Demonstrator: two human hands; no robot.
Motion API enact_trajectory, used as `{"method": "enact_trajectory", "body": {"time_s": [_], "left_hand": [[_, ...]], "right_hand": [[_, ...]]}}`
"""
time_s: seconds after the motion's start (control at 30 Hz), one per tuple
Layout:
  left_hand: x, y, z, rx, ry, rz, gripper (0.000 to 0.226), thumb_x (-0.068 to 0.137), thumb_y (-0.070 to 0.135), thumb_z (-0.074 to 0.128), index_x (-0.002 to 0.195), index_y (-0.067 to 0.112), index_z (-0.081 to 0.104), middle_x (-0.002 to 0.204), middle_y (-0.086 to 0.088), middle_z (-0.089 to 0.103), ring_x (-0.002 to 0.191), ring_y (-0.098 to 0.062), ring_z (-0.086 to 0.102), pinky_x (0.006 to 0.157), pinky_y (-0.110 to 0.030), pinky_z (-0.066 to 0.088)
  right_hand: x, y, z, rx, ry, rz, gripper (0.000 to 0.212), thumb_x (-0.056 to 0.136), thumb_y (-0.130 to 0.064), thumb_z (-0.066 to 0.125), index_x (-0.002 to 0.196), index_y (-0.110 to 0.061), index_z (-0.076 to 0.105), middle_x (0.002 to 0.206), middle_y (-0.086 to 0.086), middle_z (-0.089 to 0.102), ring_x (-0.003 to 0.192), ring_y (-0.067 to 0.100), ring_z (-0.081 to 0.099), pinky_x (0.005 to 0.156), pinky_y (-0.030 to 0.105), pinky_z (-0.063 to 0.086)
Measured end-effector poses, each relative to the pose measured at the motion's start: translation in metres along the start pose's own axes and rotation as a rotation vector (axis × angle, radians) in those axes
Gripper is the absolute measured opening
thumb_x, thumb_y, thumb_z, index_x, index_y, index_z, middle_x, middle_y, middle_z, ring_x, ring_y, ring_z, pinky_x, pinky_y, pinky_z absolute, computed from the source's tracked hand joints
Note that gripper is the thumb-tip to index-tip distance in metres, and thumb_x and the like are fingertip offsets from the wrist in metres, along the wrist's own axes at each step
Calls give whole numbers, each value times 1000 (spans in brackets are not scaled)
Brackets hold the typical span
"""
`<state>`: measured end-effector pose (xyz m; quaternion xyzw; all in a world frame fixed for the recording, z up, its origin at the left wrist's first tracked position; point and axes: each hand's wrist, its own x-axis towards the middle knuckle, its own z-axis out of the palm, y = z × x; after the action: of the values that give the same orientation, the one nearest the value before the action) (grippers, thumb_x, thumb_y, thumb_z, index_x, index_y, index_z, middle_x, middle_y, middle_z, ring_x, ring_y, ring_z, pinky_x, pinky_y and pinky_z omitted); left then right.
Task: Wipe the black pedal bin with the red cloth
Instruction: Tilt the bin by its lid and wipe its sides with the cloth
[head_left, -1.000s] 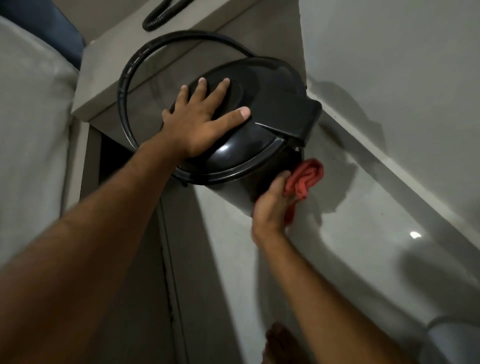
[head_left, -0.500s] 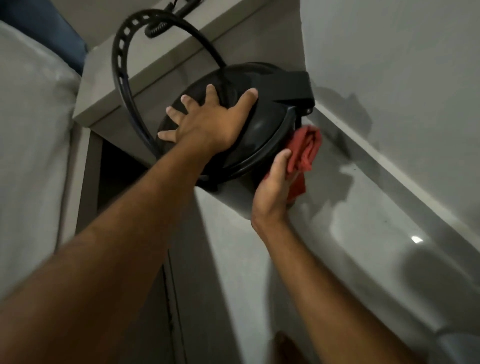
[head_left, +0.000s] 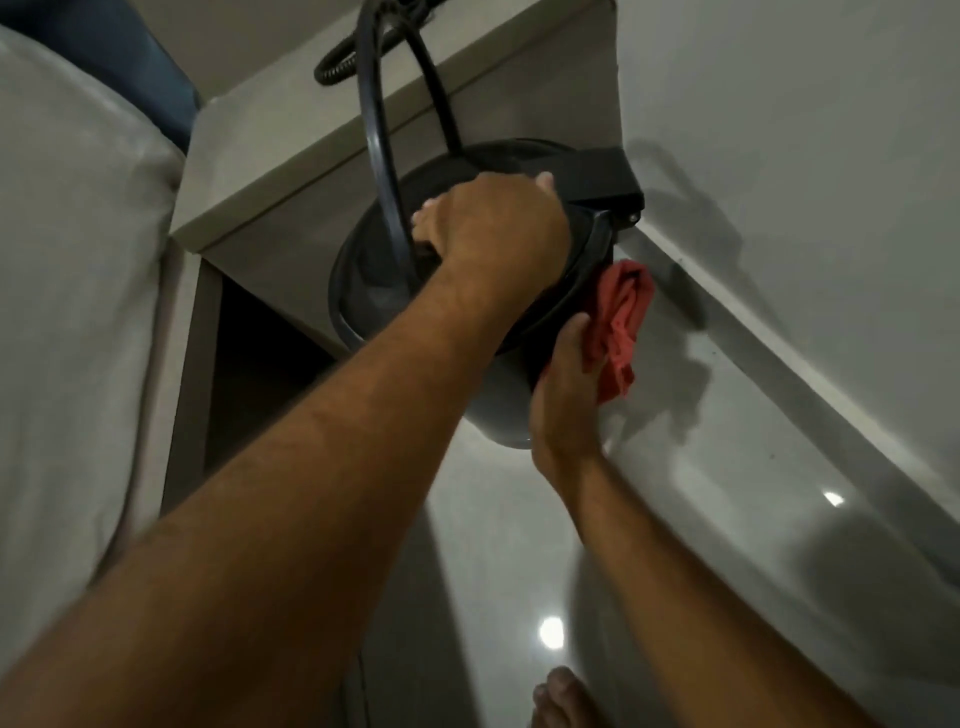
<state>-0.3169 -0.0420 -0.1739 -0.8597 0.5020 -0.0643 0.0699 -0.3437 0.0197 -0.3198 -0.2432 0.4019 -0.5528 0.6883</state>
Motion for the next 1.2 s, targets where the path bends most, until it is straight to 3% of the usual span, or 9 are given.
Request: {"method": "enact_trajectory", "body": {"time_s": [0.2, 0.3, 0.37, 0.47, 0.63, 0.77, 0.87, 1.0, 1.2], "left_hand": [[-72, -12, -15, -47, 760, 837, 39, 102, 26, 45, 124, -2, 62, 130, -27, 64, 130, -41, 54, 110, -57, 38], [-67, -73, -13, -87, 1027, 852, 54, 101, 38, 33, 132, -4, 50, 134, -35, 56, 131, -42, 45, 107, -66, 29], [-46, -134, 2, -99, 975, 583, 64, 98, 39, 33, 139, -11, 36, 141, -43, 37, 138, -49, 32, 107, -78, 23], [-31, -189, 22, -188, 649, 144, 65, 103, 31, 32, 148, -13, 16, 157, -35, 16, 149, -45, 16, 119, -61, 18], [-11, -162, 33, -293, 269, 493, 68, 102, 35, 34, 156, 3, 7, 166, -23, 2, 154, -33, -3, 124, -55, 1], [-8, -136, 38, -367, 90, 638, 56, 103, 27, 30, 154, 4, 25, 164, -19, 21, 153, -28, 15, 123, -51, 14], [-15, -131, 38, -400, 88, 571, 55, 102, 29, 28, 152, 6, 33, 162, -17, 29, 152, -27, 21, 122, -49, 17], [-27, -112, 42, -405, 130, 417, 57, 100, 34, 26, 151, 11, 36, 162, -14, 31, 151, -26, 22, 122, -45, 18], [-32, -77, 42, -301, 141, 138, 53, 106, 35, 22, 154, 13, 29, 164, -13, 26, 152, -28, 18, 122, -49, 17]], "right_hand": [[9, -1, -15, -228, -88, -2, 40, 110, -21, 37, 150, -14, 39, 149, 2, 52, 136, 19, 50, 119, 36, 38], [11, -5, -19, -160, -83, -65, 34, 110, -26, 33, 143, -32, 42, 140, -19, 51, 132, -4, 49, 119, 24, 35], [12, -6, -22, -154, -90, -67, 47, 109, -31, 33, 155, -20, 30, 155, -10, 43, 144, 6, 39, 124, 29, 29], [10, -4, -24, -232, -102, -153, 54, 109, -28, 34, 159, -12, 21, 139, -30, 36, 140, -7, 36, 116, 12, 28], [12, 9, -25, -213, -97, -123, 57, 107, -34, 37, 158, -10, 23, 160, -2, 31, 148, 16, 33, 125, 31, 24], [9, 32, -53, -329, -119, 47, 52, 108, -37, 37, 152, -9, 36, 156, 6, 41, 141, 20, 42, 121, 35, 33], [5, 32, -50, -294, -85, 75, 38, 108, -26, 41, 142, -11, 46, 132, 5, 48, 125, 21, 45, 105, 31, 40], [-4, 23, -28, -190, -85, -144, 61, 95, -21, 49, 152, -6, 33, 147, 4, 47, 132, 10, 50, 115, 22, 36], [-4, 50, -34, -195, 2, 43, 46, 108, -19, 41, 151, -4, 36, 150, 2, 38, 145, 26, 37, 103, -4, 26]]}}
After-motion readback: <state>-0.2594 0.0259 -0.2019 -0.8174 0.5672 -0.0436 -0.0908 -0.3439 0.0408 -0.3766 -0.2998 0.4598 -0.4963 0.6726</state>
